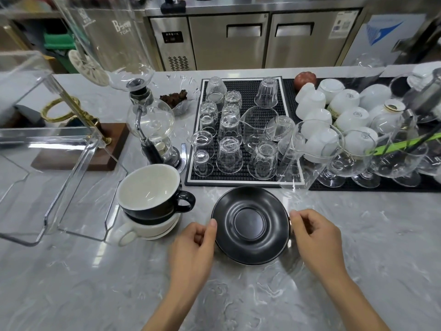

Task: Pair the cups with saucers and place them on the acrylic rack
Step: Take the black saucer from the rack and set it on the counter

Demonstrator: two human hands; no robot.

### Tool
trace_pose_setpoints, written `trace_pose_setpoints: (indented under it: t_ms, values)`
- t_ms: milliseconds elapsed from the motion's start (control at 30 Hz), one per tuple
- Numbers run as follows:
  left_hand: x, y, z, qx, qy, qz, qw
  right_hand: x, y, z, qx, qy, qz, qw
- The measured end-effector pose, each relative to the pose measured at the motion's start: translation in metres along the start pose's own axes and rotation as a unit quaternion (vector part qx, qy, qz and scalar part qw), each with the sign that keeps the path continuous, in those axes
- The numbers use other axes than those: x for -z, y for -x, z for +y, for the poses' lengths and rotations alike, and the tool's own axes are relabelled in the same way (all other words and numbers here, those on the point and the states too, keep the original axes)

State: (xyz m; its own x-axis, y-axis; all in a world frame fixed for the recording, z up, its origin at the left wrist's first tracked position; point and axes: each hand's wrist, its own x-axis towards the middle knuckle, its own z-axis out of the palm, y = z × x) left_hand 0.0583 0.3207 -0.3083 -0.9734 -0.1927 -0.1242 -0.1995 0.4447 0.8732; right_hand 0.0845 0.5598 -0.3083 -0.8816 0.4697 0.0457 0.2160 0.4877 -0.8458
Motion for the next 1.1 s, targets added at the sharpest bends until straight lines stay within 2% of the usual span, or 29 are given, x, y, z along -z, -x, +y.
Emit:
trace_pose_setpoints:
  t_ms: [233,1100]
  values:
    - [0.001,-0.003,0.001,-0.038,-0.081,-0.038,0.995,0.001,-0.002,-0.006,-0.011,0.119,-0.047,0.992]
    - [0.002,-0.005,0.003,-0.074,-0.073,-0.063,0.993,-0.004,0.002,-0.015,-0.005,0.158,-0.053,0.986]
